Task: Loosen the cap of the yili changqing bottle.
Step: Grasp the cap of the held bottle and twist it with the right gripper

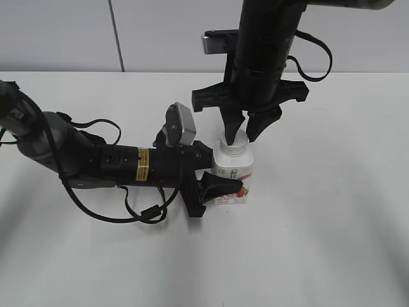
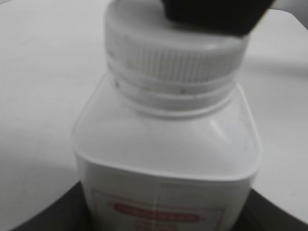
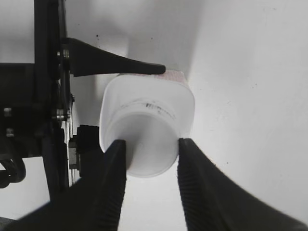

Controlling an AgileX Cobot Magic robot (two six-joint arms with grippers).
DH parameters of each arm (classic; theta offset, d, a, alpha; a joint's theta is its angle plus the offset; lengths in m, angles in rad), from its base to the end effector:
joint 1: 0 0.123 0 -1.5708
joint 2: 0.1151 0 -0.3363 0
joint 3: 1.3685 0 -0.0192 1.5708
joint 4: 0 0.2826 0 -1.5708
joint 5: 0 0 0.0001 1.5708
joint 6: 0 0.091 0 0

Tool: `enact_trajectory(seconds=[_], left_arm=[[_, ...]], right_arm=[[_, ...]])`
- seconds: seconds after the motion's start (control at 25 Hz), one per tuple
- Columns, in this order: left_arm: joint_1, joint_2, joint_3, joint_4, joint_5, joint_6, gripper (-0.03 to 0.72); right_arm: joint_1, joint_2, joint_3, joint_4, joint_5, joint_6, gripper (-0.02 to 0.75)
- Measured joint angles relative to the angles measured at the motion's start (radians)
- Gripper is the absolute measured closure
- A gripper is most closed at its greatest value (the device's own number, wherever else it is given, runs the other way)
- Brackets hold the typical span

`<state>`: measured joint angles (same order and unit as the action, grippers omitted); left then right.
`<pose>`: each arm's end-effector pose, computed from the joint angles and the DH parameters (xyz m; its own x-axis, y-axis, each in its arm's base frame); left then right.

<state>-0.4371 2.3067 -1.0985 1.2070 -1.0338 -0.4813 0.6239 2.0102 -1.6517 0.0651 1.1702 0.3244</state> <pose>0.3662 -0.2517 0.0686 -0.0749 0.3209 -0.9441 0.9910 0.1294 -0.0347 0.3752 0.2768 0.2616 -0.9580 -0.2681 -0.1015 -0.2780 0.9554 0.1002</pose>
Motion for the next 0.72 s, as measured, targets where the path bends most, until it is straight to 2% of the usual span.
enact_trajectory(seconds=[0.2,0.44,0.72], left_arm=[[0.000,0.000,0.000,0.000,0.000,0.001,0.302],[0.000,0.000,0.000,0.000,0.000,0.001,0.302],[0.000,0.000,0.000,0.000,0.000,0.001,0.302]], right_arm=[[0.000,-0.001,0.000,0.000,0.001,-0.004,0.443],[0.000,0.000,0.000,0.003,-0.003,-0.020,0.296],[0.000,0.000,0.000,0.006,-0.032,-0.022,0.276]])
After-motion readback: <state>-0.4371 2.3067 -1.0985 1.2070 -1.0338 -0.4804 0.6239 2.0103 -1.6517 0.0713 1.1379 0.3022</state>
